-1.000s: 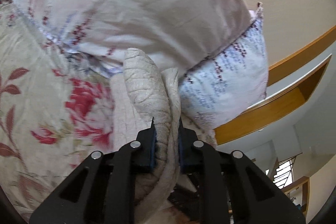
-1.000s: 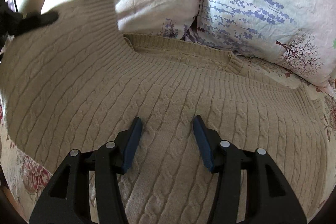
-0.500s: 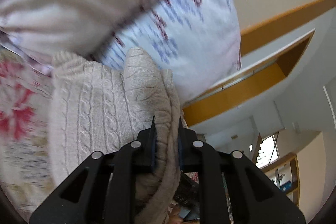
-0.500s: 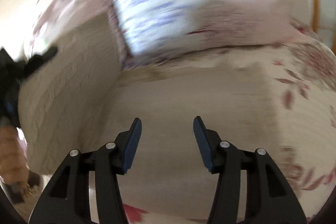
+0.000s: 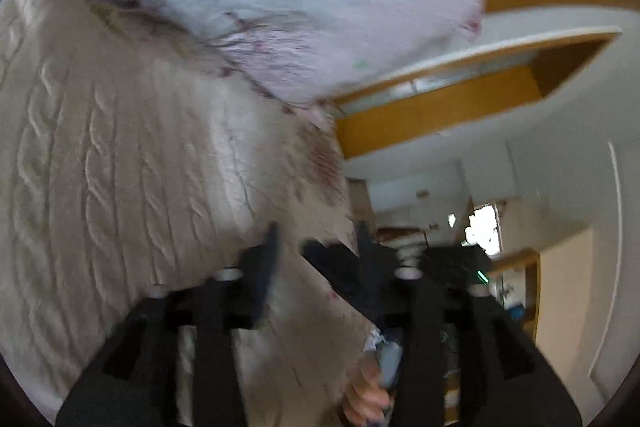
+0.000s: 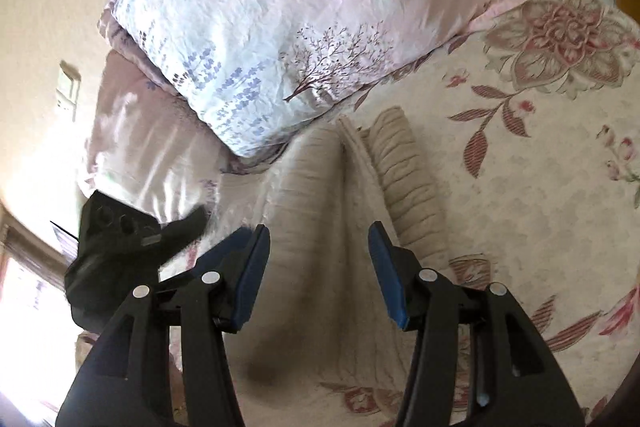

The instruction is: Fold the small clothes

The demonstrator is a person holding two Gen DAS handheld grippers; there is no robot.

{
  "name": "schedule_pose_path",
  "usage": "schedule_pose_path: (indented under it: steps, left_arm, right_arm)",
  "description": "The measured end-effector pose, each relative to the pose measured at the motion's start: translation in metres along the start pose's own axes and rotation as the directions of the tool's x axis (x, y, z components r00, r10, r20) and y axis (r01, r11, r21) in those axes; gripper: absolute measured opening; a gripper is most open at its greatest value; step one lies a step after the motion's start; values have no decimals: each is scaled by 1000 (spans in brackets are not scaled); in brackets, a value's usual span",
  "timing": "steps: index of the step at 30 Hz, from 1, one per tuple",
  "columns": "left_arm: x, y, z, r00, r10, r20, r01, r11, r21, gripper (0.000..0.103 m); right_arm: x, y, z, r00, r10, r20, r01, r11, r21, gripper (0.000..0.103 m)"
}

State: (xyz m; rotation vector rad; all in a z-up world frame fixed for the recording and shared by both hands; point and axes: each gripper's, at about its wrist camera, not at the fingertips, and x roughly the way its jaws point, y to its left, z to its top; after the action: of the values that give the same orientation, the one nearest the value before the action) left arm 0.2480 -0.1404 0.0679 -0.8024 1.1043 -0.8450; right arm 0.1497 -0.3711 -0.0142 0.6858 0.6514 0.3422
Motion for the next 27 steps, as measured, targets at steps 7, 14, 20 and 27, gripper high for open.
schedule_pose_path:
  steps: [7, 14, 20, 27]
  left_arm:
    - [-87, -21, -11, 948, 267, 173, -303, 924, 234, 70]
    - [-117, 30, -4, 848, 482, 222, -521, 835, 178, 71]
    - [-113, 65, -5, 848, 514, 131, -528, 838, 134, 71]
    - [-105, 79, -6, 878, 469, 98, -476, 876, 81, 75]
  right_arm:
    - [16, 8, 10, 992, 26, -127, -23, 1000, 21, 53]
    - [49, 1, 16, 971, 29, -236, -11, 997, 78, 53]
    - [64, -2, 21, 970, 78, -231, -53, 992, 116, 53]
    - [84, -6, 32, 973, 68, -219, -35, 988, 149, 35]
